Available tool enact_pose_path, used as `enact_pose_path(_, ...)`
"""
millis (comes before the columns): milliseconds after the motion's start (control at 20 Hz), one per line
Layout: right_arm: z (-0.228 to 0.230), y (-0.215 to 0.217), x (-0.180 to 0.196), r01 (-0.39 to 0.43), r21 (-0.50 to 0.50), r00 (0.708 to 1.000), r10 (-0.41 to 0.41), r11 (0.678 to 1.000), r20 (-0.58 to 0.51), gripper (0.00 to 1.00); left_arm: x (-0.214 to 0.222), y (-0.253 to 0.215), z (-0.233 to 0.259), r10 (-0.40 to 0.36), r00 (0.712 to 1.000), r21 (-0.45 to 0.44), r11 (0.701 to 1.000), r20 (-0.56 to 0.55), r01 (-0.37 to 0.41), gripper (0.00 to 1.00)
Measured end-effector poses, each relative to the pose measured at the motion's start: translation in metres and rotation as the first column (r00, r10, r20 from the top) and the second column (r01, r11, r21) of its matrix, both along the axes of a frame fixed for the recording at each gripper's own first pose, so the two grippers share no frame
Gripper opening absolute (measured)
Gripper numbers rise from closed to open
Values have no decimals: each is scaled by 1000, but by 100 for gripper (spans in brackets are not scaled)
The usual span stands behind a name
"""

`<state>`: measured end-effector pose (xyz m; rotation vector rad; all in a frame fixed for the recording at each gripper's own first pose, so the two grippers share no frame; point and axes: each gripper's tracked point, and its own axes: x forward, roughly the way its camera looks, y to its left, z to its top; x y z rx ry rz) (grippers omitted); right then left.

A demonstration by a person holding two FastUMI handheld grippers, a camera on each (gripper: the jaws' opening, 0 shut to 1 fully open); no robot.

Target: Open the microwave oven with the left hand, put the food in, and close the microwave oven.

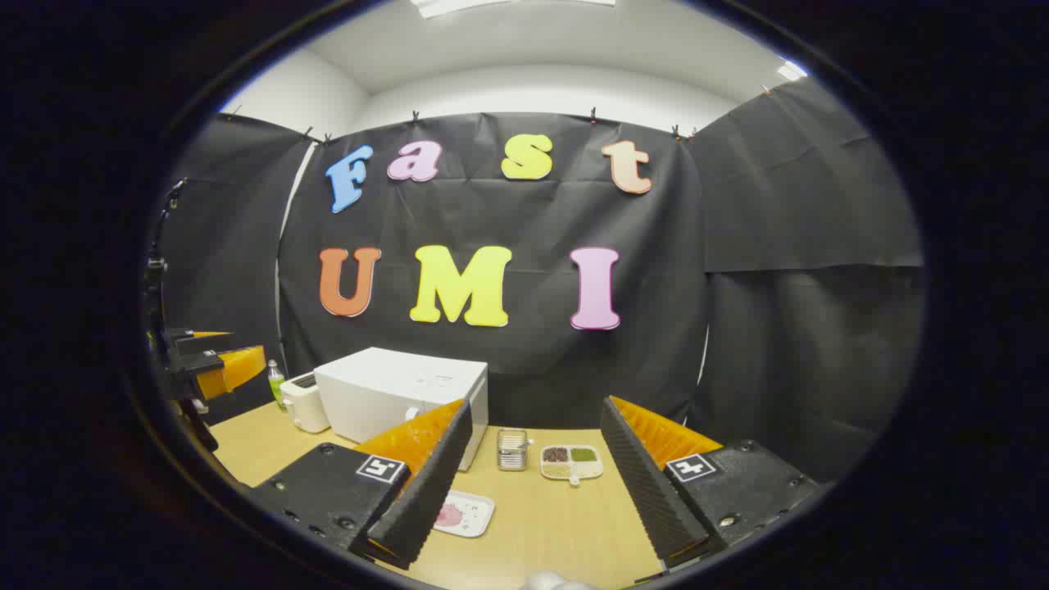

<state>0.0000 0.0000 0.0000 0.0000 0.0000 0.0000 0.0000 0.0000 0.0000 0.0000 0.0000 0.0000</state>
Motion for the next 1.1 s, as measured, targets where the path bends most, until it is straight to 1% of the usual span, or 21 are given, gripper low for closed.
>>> enact_pose_path(50, 0, -1, -1, 2, -3, 1000, -2, 1000, 1, 92, 1, 0, -2, 1, 1000, 4, 1000, -3, -1, 95)
enact_pose_path(100, 2, -1, -2, 3, -6, 1000, -3, 1000, 2, 100, 2, 1, -3, -1, 1000, 7, 1000, -6, 1, 95)
enact_pose_path(150, 1, -2, -3, 6, -11, 1000, -6, 1000, 2, 92, 4, 0, -5, -3, 1000, 10, 1000, -8, 3, 95)
enact_pose_path(200, 1, -2, -3, 6, -15, 1000, -6, 1000, 1, 92, 7, -1, -6, -3, 1000, 12, 1000, -10, 3, 95)
enact_pose_path(250, 1, -2, -4, 7, -15, 1000, -7, 1000, 1, 100, 8, -1, -7, -3, 1000, 13, 1000, -11, 3, 95)
enact_pose_path(300, 2, -2, -4, 7, -14, 1000, -7, 1000, 1, 92, 9, -1, -7, -2, 1000, 14, 1000, -11, 2, 95)
enact_pose_path(350, 1, -2, -5, 8, -14, 1000, -8, 1000, 0, 100, 10, -1, -7, -4, 1000, 14, 1000, -8, 4, 95)
enact_pose_path(450, 1, -3, -5, 15, -13, 1000, -15, 1000, 0, 100, 11, -1, -7, -6, 1000, 13, 1000, -5, 7, 95)
enact_pose_path(500, 1, -2, -6, 16, -13, 1000, -16, 1000, -1, 92, 12, -3, -8, -11, 1000, 12, 1000, -7, 11, 95)
enact_pose_path(550, 1, -3, -6, 16, -10, 1000, -16, 1000, 0, 92, 14, -2, -9, -10, 1000, 13, 1000, -5, 10, 95)
enact_pose_path(600, 1, -2, -6, 17, -5, 1000, -17, 1000, -2, 100, 15, -2, -11, -9, 1000, 16, 1000, -6, 9, 95)
enact_pose_path(700, 3, -3, -5, 21, 10, 1000, -21, 1000, -1, 100, 18, 0, -16, -3, 1000, 22, 1000, -10, 3, 95)
enact_pose_path(850, 8, -7, -5, 30, 5, 999, -30, 1000, 10, 100, 26, -2, -24, -9, 1000, 32, 999, -9, 9, 95)
enact_pose_path(900, 9, -8, -5, 31, 6, 999, -31, 1000, 10, 92, 29, -5, -26, -11, 1000, 35, 999, -6, 11, 95)
enact_pose_path(950, 10, -9, -4, 34, 9, 999, -34, 999, 10, 92, 35, -8, -31, -17, 1000, 36, 999, -4, 17, 95)
enact_pose_path(1000, 12, -10, -3, 34, 14, 999, -34, 999, 6, 100, 42, -14, -36, -24, 1000, 36, 999, -4, 24, 95)
enact_pose_path(1100, 11, -12, -2, 37, 21, 999, -37, 999, -4, 100, 58, -28, -56, -43, 999, 20, 999, -28, 43, 95)
